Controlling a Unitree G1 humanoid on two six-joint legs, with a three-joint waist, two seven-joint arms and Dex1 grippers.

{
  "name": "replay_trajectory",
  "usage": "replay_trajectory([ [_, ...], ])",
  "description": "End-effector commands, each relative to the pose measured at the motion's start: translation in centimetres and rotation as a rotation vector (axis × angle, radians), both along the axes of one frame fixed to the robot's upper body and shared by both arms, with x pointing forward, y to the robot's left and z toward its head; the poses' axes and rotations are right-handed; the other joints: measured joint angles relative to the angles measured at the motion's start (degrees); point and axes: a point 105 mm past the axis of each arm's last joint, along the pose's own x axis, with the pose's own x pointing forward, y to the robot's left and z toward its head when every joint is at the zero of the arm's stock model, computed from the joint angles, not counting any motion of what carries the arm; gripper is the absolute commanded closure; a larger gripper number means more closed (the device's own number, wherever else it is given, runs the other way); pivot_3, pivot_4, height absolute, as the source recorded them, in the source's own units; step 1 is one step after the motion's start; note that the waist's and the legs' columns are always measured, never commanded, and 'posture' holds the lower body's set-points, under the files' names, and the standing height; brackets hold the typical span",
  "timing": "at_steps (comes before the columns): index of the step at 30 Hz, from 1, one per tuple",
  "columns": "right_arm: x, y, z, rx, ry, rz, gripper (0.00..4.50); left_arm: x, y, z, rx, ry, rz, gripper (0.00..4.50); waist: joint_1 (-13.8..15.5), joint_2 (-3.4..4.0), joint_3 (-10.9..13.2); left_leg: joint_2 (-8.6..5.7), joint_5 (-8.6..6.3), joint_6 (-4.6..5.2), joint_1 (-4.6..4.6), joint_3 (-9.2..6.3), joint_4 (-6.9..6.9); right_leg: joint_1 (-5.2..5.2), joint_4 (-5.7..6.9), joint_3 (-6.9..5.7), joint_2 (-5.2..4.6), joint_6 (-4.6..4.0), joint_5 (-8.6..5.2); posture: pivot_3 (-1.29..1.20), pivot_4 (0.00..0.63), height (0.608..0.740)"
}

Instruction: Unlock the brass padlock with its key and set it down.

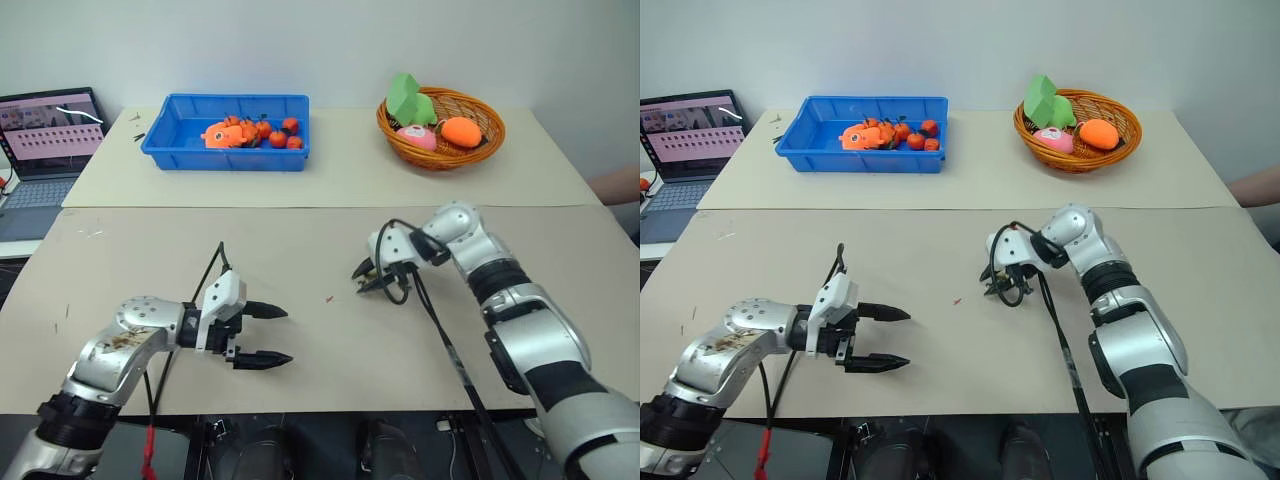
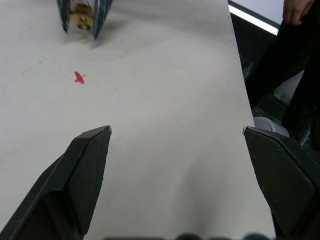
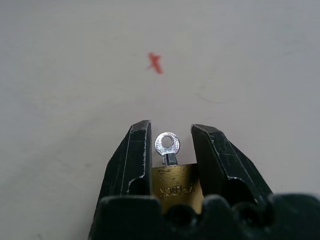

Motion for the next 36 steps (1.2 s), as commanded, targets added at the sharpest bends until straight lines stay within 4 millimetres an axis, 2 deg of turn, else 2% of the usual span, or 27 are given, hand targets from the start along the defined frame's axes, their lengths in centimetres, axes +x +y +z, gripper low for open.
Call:
replay_trajectory([
  [1,-0.3,-0.4,3.2,0.112,-0.186,-0.077,3.59,0.5,-0.8,0.3,-0.023,-0.045,-0.003,0.0,0.07,0.0,0.0,0.0,0.0,0.0,0.01,-0.01,-0.01,0.02,0.0,0.0,0.0,0.0,0.0,0.0,0.15,0.692],
  [5,-2.0,-1.1,3.2,0.172,-0.269,-0.197,3.59,0.5,-1.6,0.1,-0.047,-0.041,0.002,0.0,0.38,-0.02,0.01,0.01,-0.01,0.02,0.0,-0.03,-0.03,0.02,0.0,-0.03,-0.04,0.06,-0.04,0.0,0.15,0.692],
  [9,-3.2,-0.1,2.2,0.248,-0.27,-0.317,3.59,0.5,-1.9,-0.2,-0.049,-0.035,-0.002,0.0,0.07,-0.05,0.02,0.02,-0.01,0.02,0.02,-0.05,0.1,0.01,-0.03,0.02,-0.05,0.07,-0.04,0.0,0.15,0.692],
  [14,-4.4,1.4,0.9,0.395,-0.127,-0.438,3.59,0.5,-2.0,-0.3,-0.047,-0.025,-0.015,0.0,0.14,-0.05,0.03,0.04,-0.01,0.02,0.17,-0.08,0.15,0.1,-0.01,0.07,-0.04,0.08,-0.06,0.0,0.15,0.692],
  [19,-6.0,2.7,-0.5,0.52,0.174,-0.405,3.59,0.5,-1.9,-0.3,-0.038,-0.023,-0.029,0.0,0.17,-0.06,0.03,0.02,-0.07,0.12,0.11,-0.15,0.27,0.12,-0.02,0.06,-0.04,0.07,-0.05,0.0,0.15,0.692],
  [23,-5.7,2.2,-3.9,0.489,0.343,-0.42,3.59,0.8,-1.6,0.0,-0.026,-0.041,-0.029,0.0,0.3,-0.07,0.03,-0.04,-0.11,0.18,0.11,-0.18,0.29,0.17,-0.05,0.03,-0.04,0.07,-0.05,0.0,0.15,0.692],
  [27,-4.2,0.6,-7.9,0.394,0.365,-0.512,3.59,1.0,-1.3,0.5,-0.027,-0.062,-0.014,0.0,0.15,-0.08,0.04,-0.04,-0.15,0.25,0.1,-0.17,0.39,0.2,-0.04,0.05,-0.05,0.08,-0.04,0.0,0.15,0.692],
  [32,-2.6,-0.5,-9.2,0.391,0.342,-0.57,3.59,0.6,-1.1,0.4,-0.029,-0.063,0.002,0.0,0.07,-0.17,-0.02,0.04,-0.17,0.28,0.51,-0.18,0.48,0.61,-0.03,0.08,-0.05,0.15,-0.02,0.0,0.15,0.692],
  [35,-2.4,-0.2,-9.0,0.406,0.33,-0.555,3.59,0.4,-0.9,0.4,-0.028,-0.063,0.012,0.0,0.23,-0.17,-0.01,0.11,-0.28,0.43,0.97,-0.22,0.49,1.11,-0.1,0.1,-0.08,0.46,-0.12,0.0,0.15,0.692],
  [36,-2.4,0.0,-8.8,0.411,0.325,-0.542,3.31,0.4,-0.9,0.3,-0.027,-0.062,0.017,0.0,0.29,-0.17,-0.01,0.12,-0.48,0.79,1.02,-0.23,0.5,1.15,-0.1,0.11,-0.11,0.52,-0.1,0.0,0.15,0.692],
])
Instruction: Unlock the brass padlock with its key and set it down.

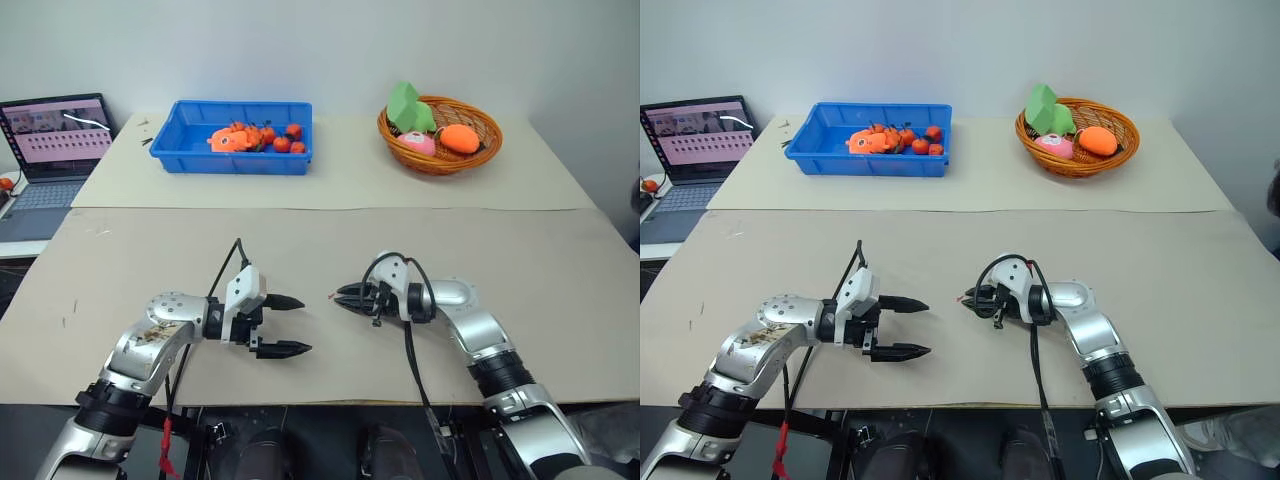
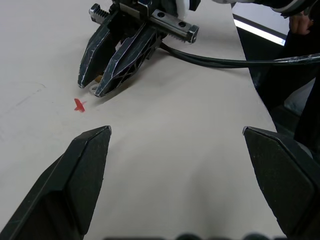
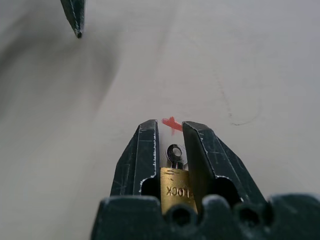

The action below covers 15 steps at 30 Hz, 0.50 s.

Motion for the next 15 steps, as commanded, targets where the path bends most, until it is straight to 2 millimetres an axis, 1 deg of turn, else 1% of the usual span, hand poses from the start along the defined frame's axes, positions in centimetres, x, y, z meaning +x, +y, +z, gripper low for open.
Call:
replay_trajectory([
  [1,0.6,-1.4,-1.3,-0.044,0.016,-0.077,3.03,-0.1,0.2,1.0,-0.005,-0.044,0.006,0.0,0.15,0.0,0.0,0.0,0.02,0.01,-0.01,0.0,0.03,-0.01,0.0,0.0,-0.01,0.0,0.07,0.0,0.15,0.692],
  [2,0.4,-1.2,-0.9,-0.04,0.004,-0.058,2.84,-0.1,0.3,1.0,-0.004,-0.043,0.007,0.0,0.23,0.0,0.0,0.01,0.09,0.02,-0.03,0.0,0.06,-0.03,0.0,0.02,-0.01,0.0,0.16,0.0,0.15,0.692],
  [4,0.1,-0.8,0.0,-0.027,-0.027,-0.035,2.09,-0.1,0.4,1.0,-0.002,-0.042,0.009,0.0,0.35,0.01,0.0,0.01,0.18,0.01,-0.09,0.01,0.06,-0.09,0.0,0.04,-0.02,0.0,0.24,0.0,0.15,0.692],
  [6,-0.1,-0.6,1.0,-0.01,-0.051,-0.021,1.48,-0.2,0.4,0.9,0.0,-0.04,0.01,0.0,0.26,0.01,0.0,0.01,0.22,-0.01,-0.2,0.05,0.06,-0.25,0.05,0.11,-0.01,-0.05,0.28,0.0,0.15,0.692],
  [8,-0.4,-0.5,2.5,0.014,-0.076,-0.008,1.48,-0.2,0.5,0.8,0.0,-0.037,0.012,0.0,0.24,0.01,0.0,0.01,0.45,-0.41,-0.38,0.06,0.06,-0.43,0.06,0.11,0.0,-0.42,0.5,0.0,0.15,0.692],
  [9,-0.6,-0.5,3.2,0.024,-0.085,-0.001,1.48,-0.2,0.5,0.7,0.001,-0.037,0.012,0.0,0.2,0.01,0.0,0.0,0.45,-0.41,-0.51,0.07,0.06,-0.55,0.08,0.1,0.0,-0.43,0.51,0.0,0.15,0.692],
  [11,-0.9,-0.5,4.4,0.048,-0.101,-0.002,1.48,-0.2,0.5,0.7,0.0,-0.035,0.013,0.0,0.12,0.01,0.0,-0.04,0.49,-0.43,-1.05,0.11,0.1,-1.07,0.09,0.1,0.01,-0.45,0.53,0.0,0.15,0.692],
  [15,-1.9,-0.9,6.3,0.061,-0.1,0.022,1.48,-0.2,0.4,0.6,-0.001,-0.032,0.015,0.0,0.1,0.0,0.01,-0.09,0.47,-0.38,-1.18,0.12,0.11,-1.1,0.04,0.0,0.03,-0.36,0.49,0.0,0.15,0.692],
])
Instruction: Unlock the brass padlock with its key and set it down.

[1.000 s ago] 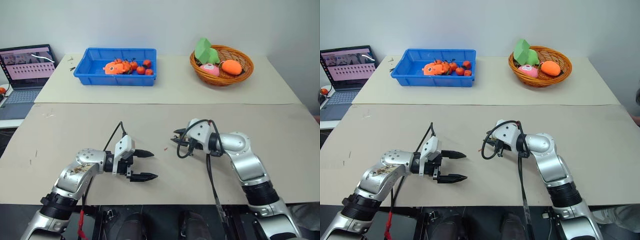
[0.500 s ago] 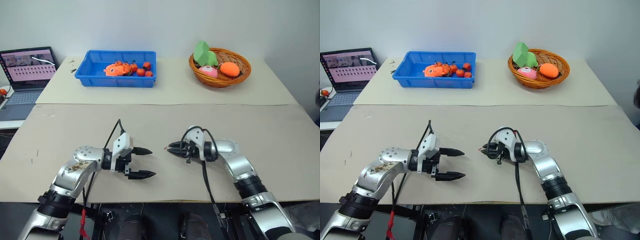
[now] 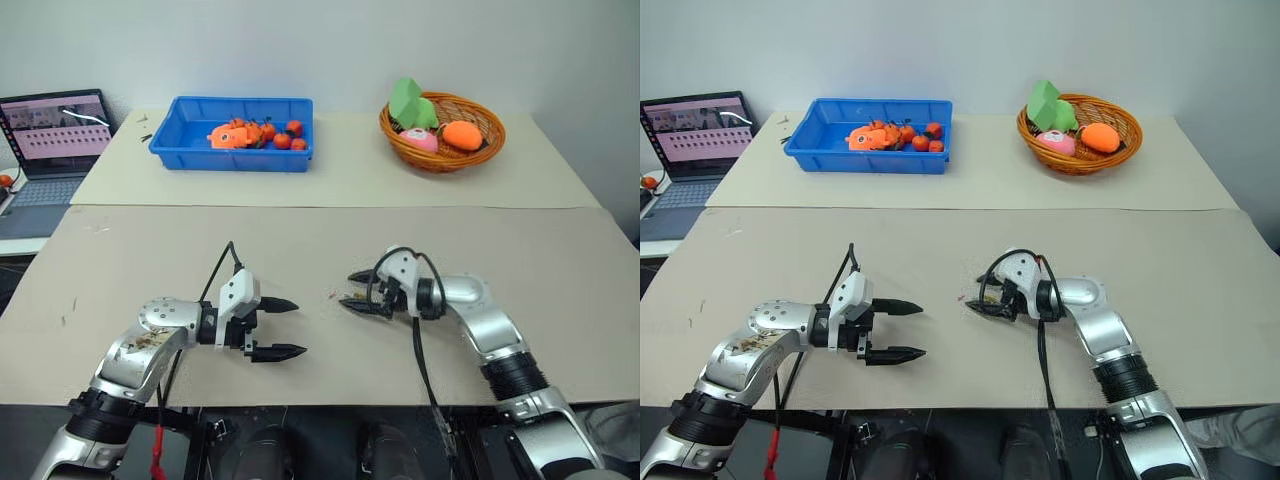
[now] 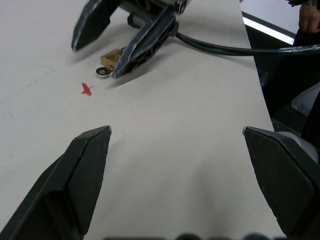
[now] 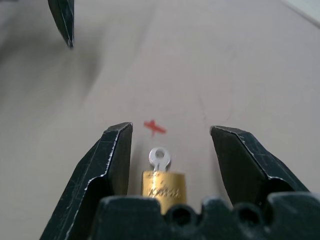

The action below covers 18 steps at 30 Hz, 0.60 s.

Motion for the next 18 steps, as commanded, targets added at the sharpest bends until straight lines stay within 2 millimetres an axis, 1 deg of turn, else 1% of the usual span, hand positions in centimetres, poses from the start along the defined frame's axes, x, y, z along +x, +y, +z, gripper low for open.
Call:
replay_trajectory([
  [1,-1.1,-0.5,2.7,0.035,-0.027,0.034,1.48,-0.1,-0.1,0.6,-0.012,-0.027,-0.004,0.0,0.02,0.0,0.0,-0.01,-0.03,0.05,-0.02,0.0,-0.01,0.01,-0.04,-0.01,0.0,0.03,-0.02,0.0,0.15,0.692],
  [4,-2.4,-1.4,2.6,-0.01,-0.005,0.082,1.48,-0.1,0.0,0.6,-0.012,-0.025,-0.002,0.0,0.26,-0.01,0.01,-0.02,-0.09,0.12,-0.01,-0.02,-0.02,0.07,-0.27,-0.02,-0.02,0.11,-0.06,0.0,0.15,0.692],
  [7,-2.6,-2.0,2.0,-0.045,0.015,0.089,1.48,-0.1,0.1,0.6,-0.012,-0.024,-0.002,0.0,0.43,-0.02,0.01,-0.03,-0.13,0.17,0.0,-0.02,-0.01,0.1,-0.29,-0.03,-0.03,0.13,-0.08,0.0,0.15,0.692],
  [10,-1.9,-2.4,0.9,-0.073,0.031,0.081,1.48,-0.2,0.1,0.6,-0.011,-0.023,-0.001,0.0,0.32,-0.03,0.02,-0.02,-0.13,0.17,0.04,-0.02,-0.01,0.1,-0.26,-0.01,-0.03,0.14,-0.07,0.0,0.15,0.692],
  [15,-0.2,-2.5,-0.3,-0.082,0.039,0.055,1.48,-0.4,0.4,0.6,-0.007,-0.021,0.009,0.0,-0.06,-0.04,0.03,-0.04,-0.13,0.17,0.03,0.0,-0.01,0.1,-0.25,0.01,-0.03,0.14,-0.06,0.0,0.15,0.692],
  [18,0.4,-2.3,-0.9,-0.083,0.043,0.049,1.48,-0.5,0.7,0.7,0.001,-0.022,0.017,0.0,-0.13,-0.05,0.03,-0.04,-0.13,0.17,0.03,0.01,-0.01,0.1,-0.25,0.0,-0.03,0.14,-0.06,0.0,0.15,0.692],
])
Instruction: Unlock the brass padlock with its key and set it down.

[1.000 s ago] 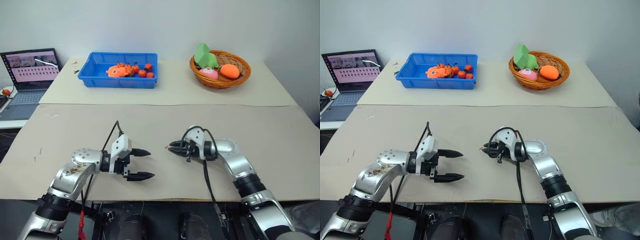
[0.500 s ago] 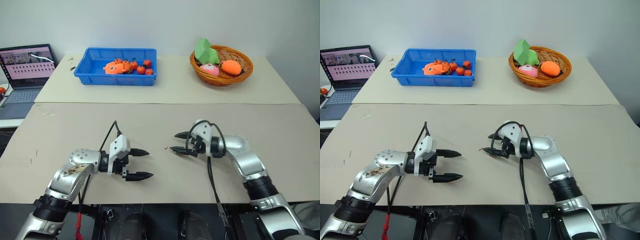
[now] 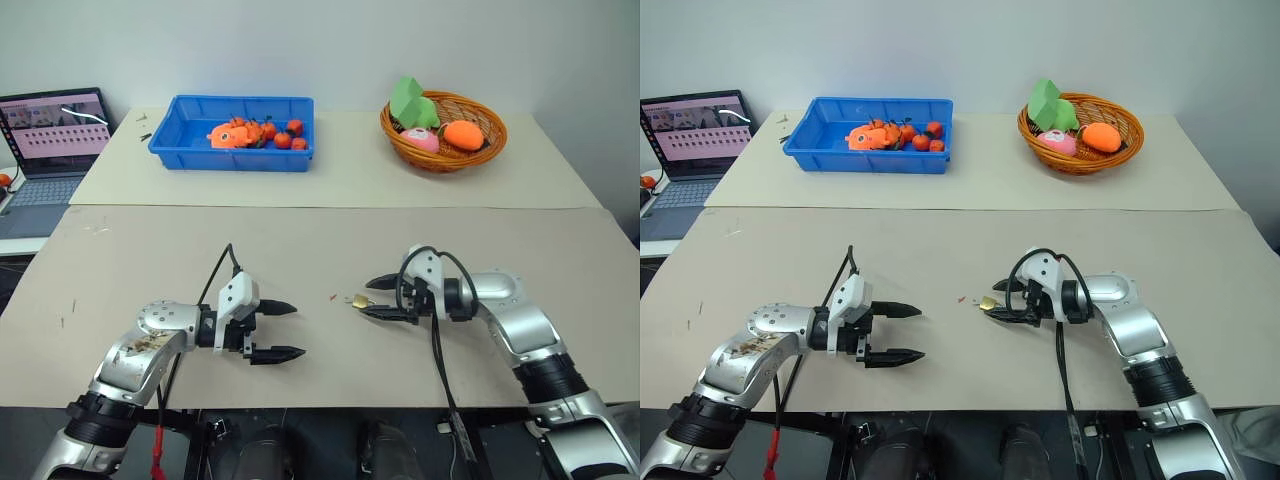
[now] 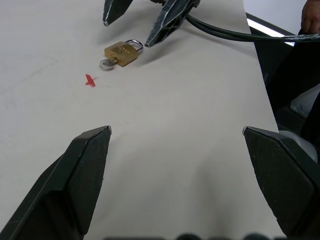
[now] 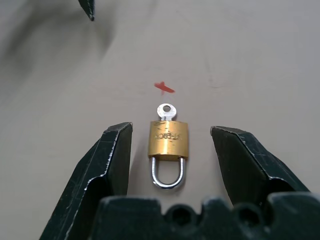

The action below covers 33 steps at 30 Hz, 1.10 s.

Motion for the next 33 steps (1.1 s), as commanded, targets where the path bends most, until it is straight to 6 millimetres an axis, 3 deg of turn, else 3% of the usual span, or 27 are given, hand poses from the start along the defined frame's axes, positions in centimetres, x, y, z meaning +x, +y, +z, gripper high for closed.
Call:
replay_trajectory([
  [1,0.6,0.5,0.3,0.002,-0.046,0.018,1.48,-0.2,0.4,1.0,-0.007,-0.033,0.005,0.0,-0.01,0.0,0.0,0.0,0.0,0.0,0.0,0.0,0.0,0.0,0.0,0.0,0.0,0.0,0.0,0.0,0.15,0.692],
  [10,0.3,0.9,-0.9,0.006,-0.022,0.034,1.48,-0.3,0.9,1.3,0.001,-0.037,0.025,0.0,0.16,0.01,0.0,0.01,0.0,-0.01,0.0,0.0,0.01,0.01,0.01,-0.01,-0.01,0.0,0.0,0.0,0.15,0.692],
  [21,0.3,-1.1,-2.3,-0.038,-0.013,-0.04,1.48,0.0,0.8,1.4,0.0,-0.043,0.031,0.0,0.42,0.01,0.0,0.0,0.01,-0.01,0.05,0.0,0.01,0.07,0.03,-0.01,-0.01,0.0,0.0,0.0,0.15,0.692],
  [30,-0.3,-1.3,-2.8,-0.005,-0.006,-0.117,1.48,0.2,0.7,1.5,-0.002,-0.05,0.031,0.0,0.93,0.01,0.0,0.0,0.0,-0.01,0.08,0.0,0.02,0.1,0.04,-0.01,-0.02,0.01,0.0,0.0,0.15,0.692],
  [31,-0.4,-1.2,-2.8,0.001,-0.006,-0.124,2.0,0.3,0.7,1.5,-0.002,-0.051,0.031,0.0,0.96,0.01,0.0,0.0,0.01,-0.01,0.09,0.0,0.02,0.11,0.04,-0.01,-0.02,0.01,0.0,0.0,0.15,0.692],
  [33,-0.5,-1.1,-2.8,0.007,-0.007,-0.128,2.56,0.3,0.7,1.5,-0.002,-0.052,0.031,0.0,0.99,0.01,0.0,0.0,0.01,-0.01,0.09,0.0,0.02,0.11,0.04,-0.01,-0.02,0.01,0.0,0.0,0.15,0.692],
])
